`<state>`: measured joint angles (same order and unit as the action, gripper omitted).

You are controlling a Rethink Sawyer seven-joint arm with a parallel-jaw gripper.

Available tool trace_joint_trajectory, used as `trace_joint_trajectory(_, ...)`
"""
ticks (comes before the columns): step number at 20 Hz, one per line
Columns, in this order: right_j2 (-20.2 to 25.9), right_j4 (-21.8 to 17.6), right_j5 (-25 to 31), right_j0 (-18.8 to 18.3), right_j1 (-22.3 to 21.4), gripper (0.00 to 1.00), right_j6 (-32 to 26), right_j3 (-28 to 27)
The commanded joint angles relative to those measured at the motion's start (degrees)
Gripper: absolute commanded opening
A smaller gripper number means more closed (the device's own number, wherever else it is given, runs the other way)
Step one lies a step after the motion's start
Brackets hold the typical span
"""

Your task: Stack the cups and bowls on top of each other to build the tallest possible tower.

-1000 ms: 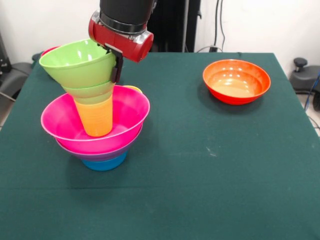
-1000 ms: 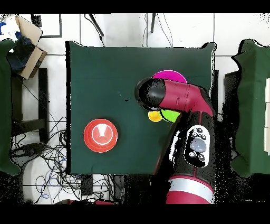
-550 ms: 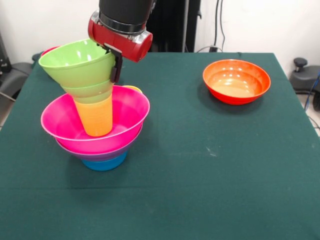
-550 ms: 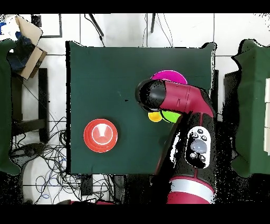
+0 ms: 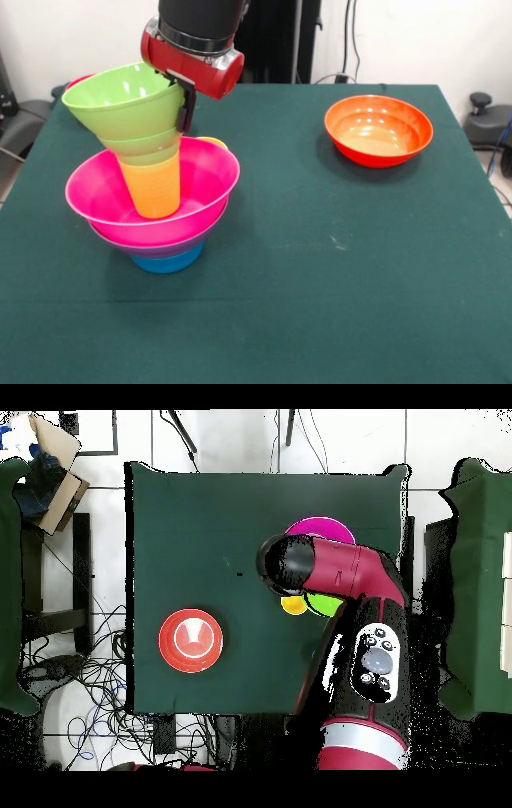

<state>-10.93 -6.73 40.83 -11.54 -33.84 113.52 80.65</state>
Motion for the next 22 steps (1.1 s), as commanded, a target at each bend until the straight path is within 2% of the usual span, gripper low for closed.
trace_joint_trajectory(1, 5.41, -1.38, -1.77, -0.87, 3.41, 0.0, 1.08, 2.59)
trace_joint_trajectory(22, 5.89, -1.36, -1.48, -1.22, 4.38, 0.0, 0.59, 0.33)
